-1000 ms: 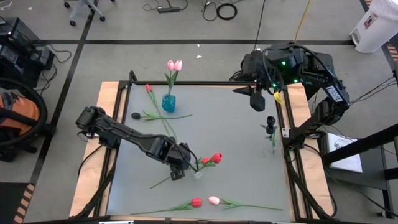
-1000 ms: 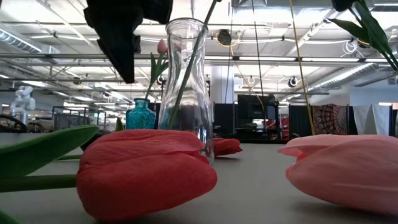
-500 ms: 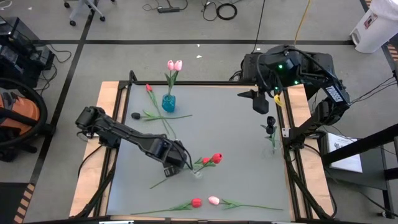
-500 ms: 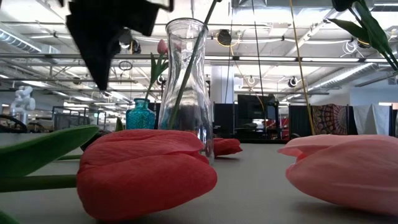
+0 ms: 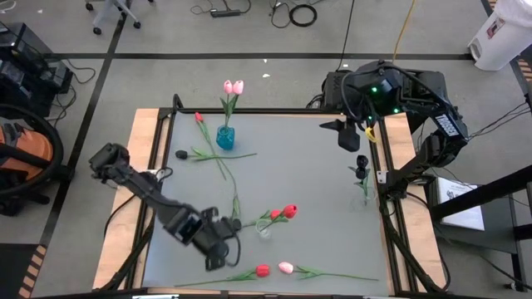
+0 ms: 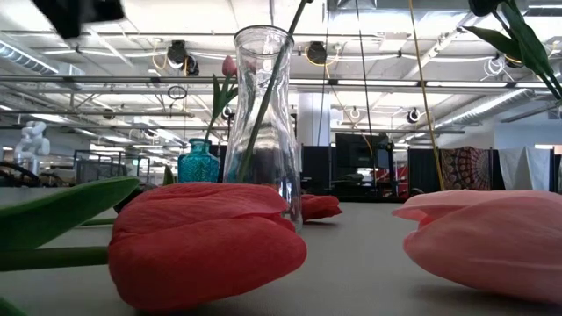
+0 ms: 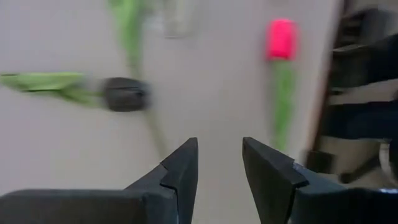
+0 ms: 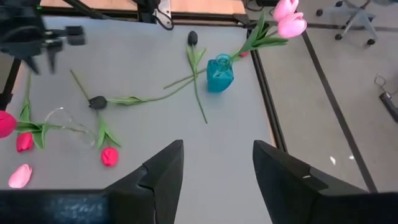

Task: Sort flowers into vase by color
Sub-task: Put the red flower into the left transparent vase

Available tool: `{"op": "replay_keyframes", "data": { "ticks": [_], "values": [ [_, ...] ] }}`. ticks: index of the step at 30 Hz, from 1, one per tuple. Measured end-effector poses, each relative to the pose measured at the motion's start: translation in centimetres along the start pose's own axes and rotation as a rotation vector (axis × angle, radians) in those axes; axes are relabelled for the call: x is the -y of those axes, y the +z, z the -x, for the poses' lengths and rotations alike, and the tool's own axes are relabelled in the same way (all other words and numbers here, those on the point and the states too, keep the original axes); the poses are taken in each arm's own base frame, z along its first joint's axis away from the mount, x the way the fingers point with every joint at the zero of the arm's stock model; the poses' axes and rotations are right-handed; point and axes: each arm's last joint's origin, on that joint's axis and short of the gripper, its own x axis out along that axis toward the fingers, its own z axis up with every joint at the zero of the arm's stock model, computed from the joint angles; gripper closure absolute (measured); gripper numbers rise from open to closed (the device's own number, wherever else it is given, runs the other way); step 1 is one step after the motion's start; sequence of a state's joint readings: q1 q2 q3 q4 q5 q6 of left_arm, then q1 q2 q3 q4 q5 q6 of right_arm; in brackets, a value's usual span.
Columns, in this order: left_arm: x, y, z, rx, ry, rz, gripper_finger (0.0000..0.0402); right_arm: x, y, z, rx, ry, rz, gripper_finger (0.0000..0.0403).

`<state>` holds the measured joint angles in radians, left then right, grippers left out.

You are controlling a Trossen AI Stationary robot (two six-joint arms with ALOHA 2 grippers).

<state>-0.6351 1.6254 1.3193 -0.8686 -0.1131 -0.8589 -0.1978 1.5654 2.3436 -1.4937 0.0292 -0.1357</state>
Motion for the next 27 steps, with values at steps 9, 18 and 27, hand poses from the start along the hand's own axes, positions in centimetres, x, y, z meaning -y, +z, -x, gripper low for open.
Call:
{"op": "replay_keyframes", "data": {
  "ticks": [9, 18, 27],
  "values": [
    [3.6, -1.2, -1.5, 0.058, -0.147, 0.067, 0.0269, 0.0, 0.2, 0.0, 0.026, -0.004, 0.005, 0.0218],
    [5.0, -0.8, -5.3, 0.022, -0.214, 0.076, 0.0253, 0.0, 0.3, 0.0, 0.029, -0.004, 0.006, 0.0218],
    [5.2, -1.0, -8.1, -0.016, -0.187, 0.148, 0.0165, 0.0, 0.2, 0.0, 0.027, -0.002, 0.006, 0.0218]
  ]
}}
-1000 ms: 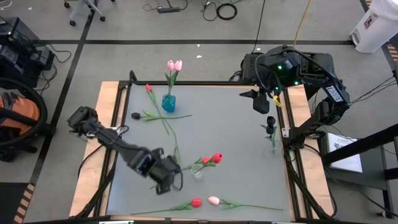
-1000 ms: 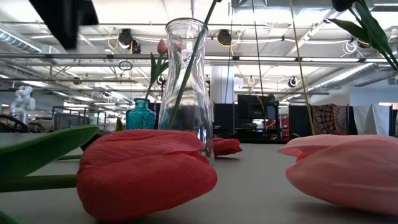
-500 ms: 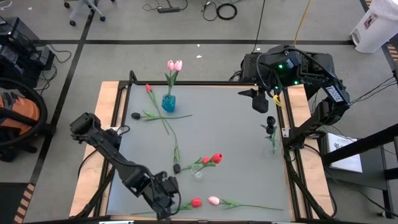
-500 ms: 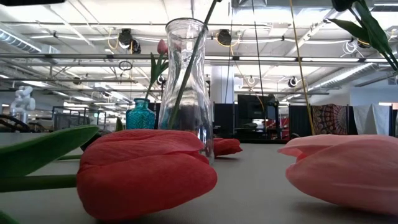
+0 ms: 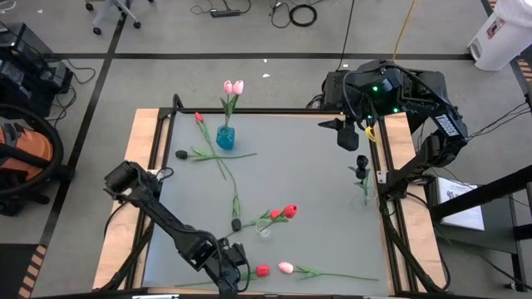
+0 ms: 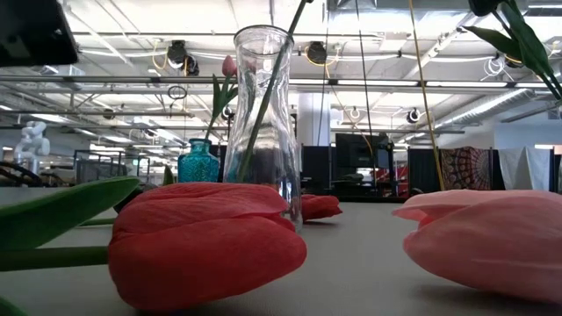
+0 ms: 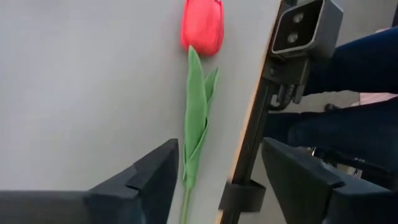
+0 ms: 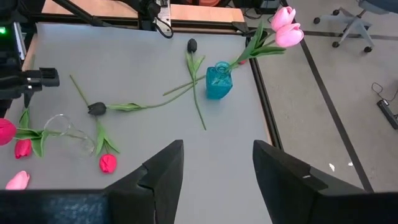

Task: Sort flowers into vase by color
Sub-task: Put the red flower into the left transparent vase

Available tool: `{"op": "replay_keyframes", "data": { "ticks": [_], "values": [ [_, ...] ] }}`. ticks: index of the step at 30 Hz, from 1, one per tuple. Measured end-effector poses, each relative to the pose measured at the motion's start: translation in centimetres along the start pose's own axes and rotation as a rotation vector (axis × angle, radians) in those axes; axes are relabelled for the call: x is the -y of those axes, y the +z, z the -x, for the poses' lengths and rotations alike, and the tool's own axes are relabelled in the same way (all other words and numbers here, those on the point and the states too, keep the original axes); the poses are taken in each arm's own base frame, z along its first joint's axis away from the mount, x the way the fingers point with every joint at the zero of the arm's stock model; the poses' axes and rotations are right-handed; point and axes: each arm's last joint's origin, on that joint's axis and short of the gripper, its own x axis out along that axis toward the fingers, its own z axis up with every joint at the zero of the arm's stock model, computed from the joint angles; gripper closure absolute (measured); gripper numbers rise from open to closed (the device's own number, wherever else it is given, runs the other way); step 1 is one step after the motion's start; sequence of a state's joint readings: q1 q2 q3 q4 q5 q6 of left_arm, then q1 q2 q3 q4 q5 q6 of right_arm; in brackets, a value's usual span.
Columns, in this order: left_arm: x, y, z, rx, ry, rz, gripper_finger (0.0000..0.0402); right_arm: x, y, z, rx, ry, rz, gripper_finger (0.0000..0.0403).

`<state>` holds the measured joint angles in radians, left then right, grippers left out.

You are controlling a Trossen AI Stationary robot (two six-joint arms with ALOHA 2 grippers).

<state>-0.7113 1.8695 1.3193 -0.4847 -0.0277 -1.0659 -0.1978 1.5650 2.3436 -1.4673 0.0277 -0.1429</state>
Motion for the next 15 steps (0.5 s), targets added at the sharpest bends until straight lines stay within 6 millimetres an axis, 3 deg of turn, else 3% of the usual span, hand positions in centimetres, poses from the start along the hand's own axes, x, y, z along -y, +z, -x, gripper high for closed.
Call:
{"op": "replay_keyframes", "data": {
  "ticks": [15],
  "values": [
    [-0.7, -0.5, -5.1, -0.039, 0.021, 0.038, 0.0146, 0.0, 0.0, 0.0, -0.003, 0.003, 0.000, 0.0218]
  ]
}}
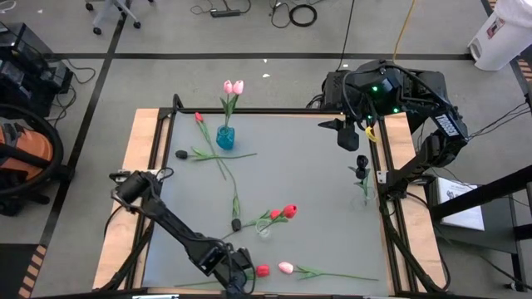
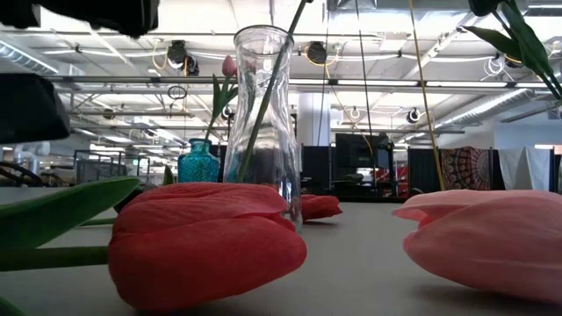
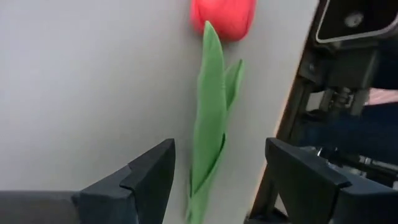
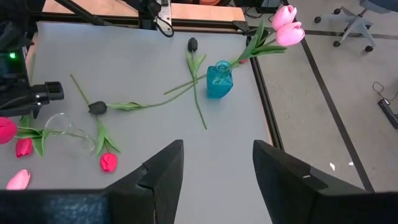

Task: Sort flowers into vase by color
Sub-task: Put the red flower into the left transparent vase

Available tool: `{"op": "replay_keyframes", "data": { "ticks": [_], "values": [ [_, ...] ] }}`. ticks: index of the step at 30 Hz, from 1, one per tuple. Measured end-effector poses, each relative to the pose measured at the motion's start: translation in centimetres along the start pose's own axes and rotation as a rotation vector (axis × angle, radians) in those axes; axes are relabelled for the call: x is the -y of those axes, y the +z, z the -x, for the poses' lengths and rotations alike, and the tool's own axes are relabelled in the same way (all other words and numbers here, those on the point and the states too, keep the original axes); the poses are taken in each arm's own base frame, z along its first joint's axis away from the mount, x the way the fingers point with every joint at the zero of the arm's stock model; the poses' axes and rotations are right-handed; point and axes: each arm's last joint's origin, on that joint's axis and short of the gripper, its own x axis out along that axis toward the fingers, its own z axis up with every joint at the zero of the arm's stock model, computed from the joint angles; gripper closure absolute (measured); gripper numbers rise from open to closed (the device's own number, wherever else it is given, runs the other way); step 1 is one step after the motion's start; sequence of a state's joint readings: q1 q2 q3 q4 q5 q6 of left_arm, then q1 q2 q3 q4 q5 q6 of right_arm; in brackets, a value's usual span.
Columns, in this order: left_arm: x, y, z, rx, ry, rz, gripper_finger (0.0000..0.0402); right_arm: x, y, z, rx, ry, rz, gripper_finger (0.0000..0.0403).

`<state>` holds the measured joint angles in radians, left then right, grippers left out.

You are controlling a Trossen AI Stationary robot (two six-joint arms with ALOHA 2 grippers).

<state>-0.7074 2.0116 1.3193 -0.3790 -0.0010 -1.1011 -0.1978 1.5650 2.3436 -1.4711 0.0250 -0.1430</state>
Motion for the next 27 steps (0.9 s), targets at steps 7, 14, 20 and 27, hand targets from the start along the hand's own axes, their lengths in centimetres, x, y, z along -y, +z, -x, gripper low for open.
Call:
{"op": "replay_keyframes", "data": {
  "ticks": [7, 14, 20, 27],
  "values": [
    [-0.20, -0.02, -0.77, 0.008, 0.018, 0.021, 0.0146, 0.00, 0.00, 0.00, 0.000, 0.000, 0.004, 0.0218],
    [-0.35, -0.06, -0.82, 0.013, 0.038, 0.021, 0.0181, 0.00, 0.00, 0.00, 0.000, 0.000, 0.004, 0.0218],
    [-0.55, -0.09, -0.87, 0.012, 0.054, 0.021, 0.0271, -0.01, 0.00, 0.00, 0.000, 0.000, 0.016, 0.0218],
    [-0.45, -0.07, -1.03, 0.012, 0.037, 0.021, 0.0384, 0.00, 0.00, -0.02, -0.001, 0.000, 0.027, 0.0218]
  ]
}}
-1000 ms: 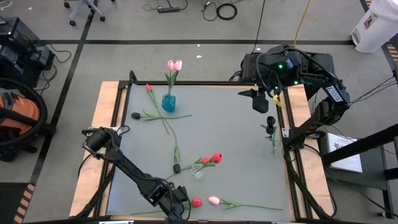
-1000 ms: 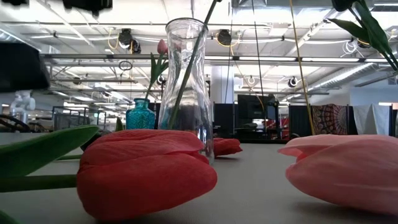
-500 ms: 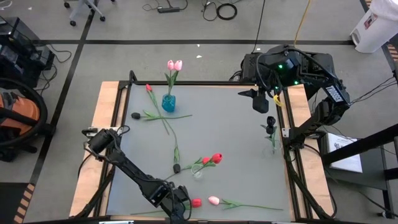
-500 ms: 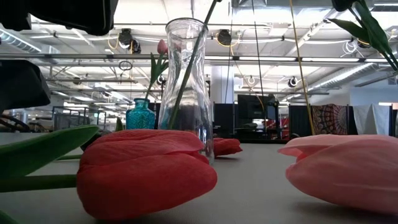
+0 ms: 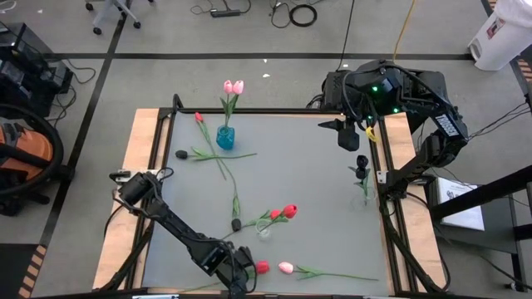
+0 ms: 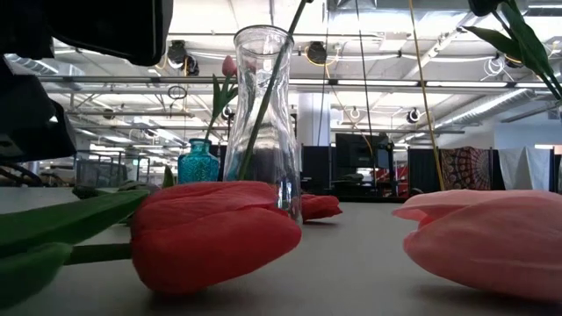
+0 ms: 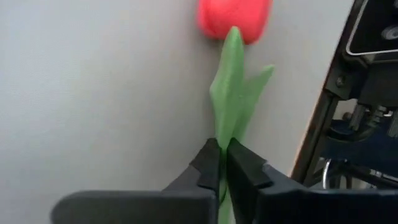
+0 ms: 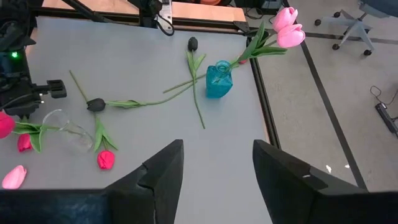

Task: Sort flowers into vase by color
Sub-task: Put the red flower into the left transparent vase

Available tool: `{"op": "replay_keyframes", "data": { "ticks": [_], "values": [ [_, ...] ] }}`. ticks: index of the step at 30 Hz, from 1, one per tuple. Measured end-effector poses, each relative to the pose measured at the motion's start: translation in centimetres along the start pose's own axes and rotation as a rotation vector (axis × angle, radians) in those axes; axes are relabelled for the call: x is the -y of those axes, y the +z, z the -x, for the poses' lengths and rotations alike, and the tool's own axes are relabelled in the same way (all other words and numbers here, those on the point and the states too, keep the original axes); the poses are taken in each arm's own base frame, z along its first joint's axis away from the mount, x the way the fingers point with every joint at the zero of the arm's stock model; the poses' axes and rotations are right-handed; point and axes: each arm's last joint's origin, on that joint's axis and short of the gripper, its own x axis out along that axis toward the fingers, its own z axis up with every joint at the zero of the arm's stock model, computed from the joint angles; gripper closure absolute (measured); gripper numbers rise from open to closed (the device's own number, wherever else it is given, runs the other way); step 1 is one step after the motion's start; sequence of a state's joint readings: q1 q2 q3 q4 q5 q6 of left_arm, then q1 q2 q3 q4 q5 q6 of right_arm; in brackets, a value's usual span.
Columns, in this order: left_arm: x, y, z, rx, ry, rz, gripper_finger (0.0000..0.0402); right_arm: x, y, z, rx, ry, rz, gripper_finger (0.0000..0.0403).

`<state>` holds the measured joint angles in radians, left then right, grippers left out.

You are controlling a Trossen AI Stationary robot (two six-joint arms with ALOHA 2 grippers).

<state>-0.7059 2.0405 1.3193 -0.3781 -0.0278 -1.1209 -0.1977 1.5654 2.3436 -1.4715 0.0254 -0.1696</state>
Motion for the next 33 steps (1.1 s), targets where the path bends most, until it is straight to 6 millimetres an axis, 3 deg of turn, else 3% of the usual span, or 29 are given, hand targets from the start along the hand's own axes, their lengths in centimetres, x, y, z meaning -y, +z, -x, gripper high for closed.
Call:
{"op": "replay_keyframes", "data": {
  "ticks": [8, 15, 27, 33],
  "values": [
    [0.1, -0.1, 0.3, -0.020, -0.009, -0.003, 0.0396, 0.0, 0.0, 0.0, 0.000, 0.000, 0.000, 0.0218],
    [0.8, 0.4, 2.7, 0.017, 0.035, -0.035, 0.0397, 0.0, 0.0, 0.0, 0.002, -0.001, 0.000, 0.0218],
    [-1.8, 2.1, 13.1, 0.326, 0.348, -0.001, 0.0399, 0.1, 0.5, 0.0, 0.047, -0.010, 0.010, 0.0218],
    [-2.4, 2.2, 18.5, 0.491, 0.324, -0.021, 0.0400, 0.1, 0.5, 0.0, 0.046, -0.009, 0.010, 0.0218]
  ]
}}
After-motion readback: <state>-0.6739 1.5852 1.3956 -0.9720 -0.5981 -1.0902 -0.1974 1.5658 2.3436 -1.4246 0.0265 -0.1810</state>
